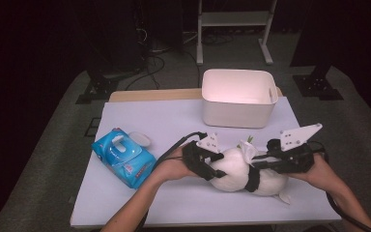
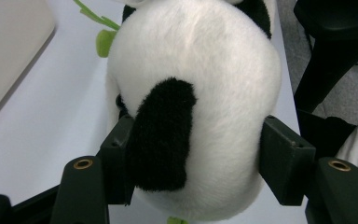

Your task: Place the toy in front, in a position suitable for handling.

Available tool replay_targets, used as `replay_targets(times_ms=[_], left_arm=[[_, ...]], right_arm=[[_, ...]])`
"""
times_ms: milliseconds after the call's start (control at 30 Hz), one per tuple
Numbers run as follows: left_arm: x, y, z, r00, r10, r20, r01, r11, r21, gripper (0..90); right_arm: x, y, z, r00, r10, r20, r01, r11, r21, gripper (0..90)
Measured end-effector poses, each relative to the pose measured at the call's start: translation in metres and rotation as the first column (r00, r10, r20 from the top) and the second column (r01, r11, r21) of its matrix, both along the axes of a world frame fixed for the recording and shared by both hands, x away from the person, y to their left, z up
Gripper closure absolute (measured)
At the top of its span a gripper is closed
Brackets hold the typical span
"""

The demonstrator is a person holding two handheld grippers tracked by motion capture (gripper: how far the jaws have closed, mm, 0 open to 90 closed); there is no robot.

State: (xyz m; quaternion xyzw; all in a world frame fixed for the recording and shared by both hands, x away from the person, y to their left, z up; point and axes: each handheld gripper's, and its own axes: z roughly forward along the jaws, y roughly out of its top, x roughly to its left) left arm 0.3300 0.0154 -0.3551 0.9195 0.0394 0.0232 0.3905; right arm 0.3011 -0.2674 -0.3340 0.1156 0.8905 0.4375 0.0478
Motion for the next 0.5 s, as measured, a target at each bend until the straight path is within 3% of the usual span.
replay_targets(times_ms=[133, 233, 500], left_arm=[[0.000, -0.001, 0.002, 0.9999, -0.005, 0.009, 0.005, 0.9999, 0.012, 36.4], [0.000, -0.002, 0.002, 0.9999, -0.005, 0.011, 0.005, 0.9999, 0.013, 36.1], [0.000, -0.002, 0.002, 0.9998, -0.008, 0.017, 0.008, 0.9998, 0.018, 35.9]], right_arm=[[-0.004, 0.006, 0.007, 0.9995, 0.033, 0.003, -0.033, 0.9995, -0.005, 70.7], [-0.006, 0.002, 0.012, 0.9997, 0.022, 0.003, -0.022, 0.9996, 0.014, 68.9], [-0.007, -0.001, 0.014, 0.9999, 0.006, 0.010, -0.006, 1.0000, -0.006, 63.6]])
